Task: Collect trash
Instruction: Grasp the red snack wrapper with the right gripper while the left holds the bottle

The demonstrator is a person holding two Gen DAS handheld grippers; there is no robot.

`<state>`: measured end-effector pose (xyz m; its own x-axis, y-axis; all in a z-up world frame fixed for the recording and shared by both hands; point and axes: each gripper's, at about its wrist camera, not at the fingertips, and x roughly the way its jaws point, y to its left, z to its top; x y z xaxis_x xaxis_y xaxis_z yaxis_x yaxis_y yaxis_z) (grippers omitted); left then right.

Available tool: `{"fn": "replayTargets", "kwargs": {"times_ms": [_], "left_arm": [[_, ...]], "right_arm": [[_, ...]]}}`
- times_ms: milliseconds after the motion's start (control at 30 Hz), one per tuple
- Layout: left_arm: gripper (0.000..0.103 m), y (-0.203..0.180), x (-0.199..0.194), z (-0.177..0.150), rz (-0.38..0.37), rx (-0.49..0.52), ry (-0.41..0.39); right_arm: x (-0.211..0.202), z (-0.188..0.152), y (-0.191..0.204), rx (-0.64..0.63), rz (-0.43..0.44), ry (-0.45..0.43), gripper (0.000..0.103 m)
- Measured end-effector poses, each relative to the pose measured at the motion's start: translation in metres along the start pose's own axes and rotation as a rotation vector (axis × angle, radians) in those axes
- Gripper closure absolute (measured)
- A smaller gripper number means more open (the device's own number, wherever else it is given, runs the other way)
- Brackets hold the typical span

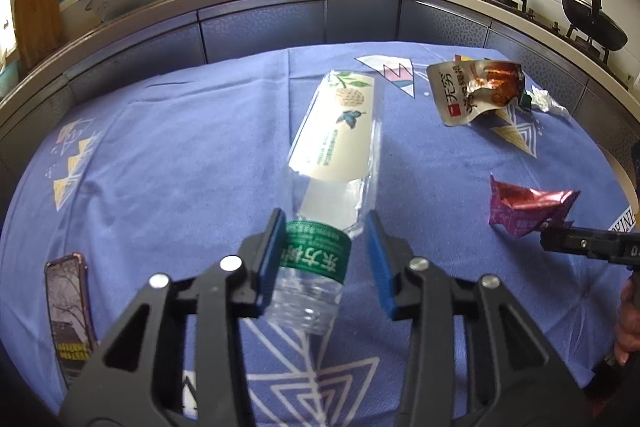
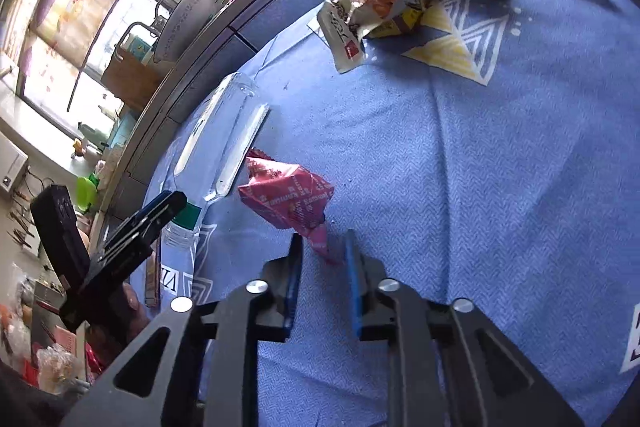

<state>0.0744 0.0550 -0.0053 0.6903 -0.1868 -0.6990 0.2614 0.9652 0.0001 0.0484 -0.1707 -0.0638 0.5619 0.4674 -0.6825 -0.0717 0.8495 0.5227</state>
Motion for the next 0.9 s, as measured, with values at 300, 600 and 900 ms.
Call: {"fn": "replayTargets", "kwargs": {"times_ms": [300,600,900], "left_arm": [[0.099,0.004,-0.005,-0.002,-0.034,-0.025,-0.002],[0.084,0.004,-0.005,-0.006,-0.013,-0.024,-0.006],[0.060,0.009,0.001,-0.001,-0.044,-0.055,0.006]], "right_arm": [[-0.004,-0.007,0.035,-0.286,-0.169,-0.077,0.037],[0.015,-0.014,0.046,-0.354,-0.173,-0.025,0.037],[0.013,-0.021,0.045,-0.372,-0.164,-0.010,0.037]]}}
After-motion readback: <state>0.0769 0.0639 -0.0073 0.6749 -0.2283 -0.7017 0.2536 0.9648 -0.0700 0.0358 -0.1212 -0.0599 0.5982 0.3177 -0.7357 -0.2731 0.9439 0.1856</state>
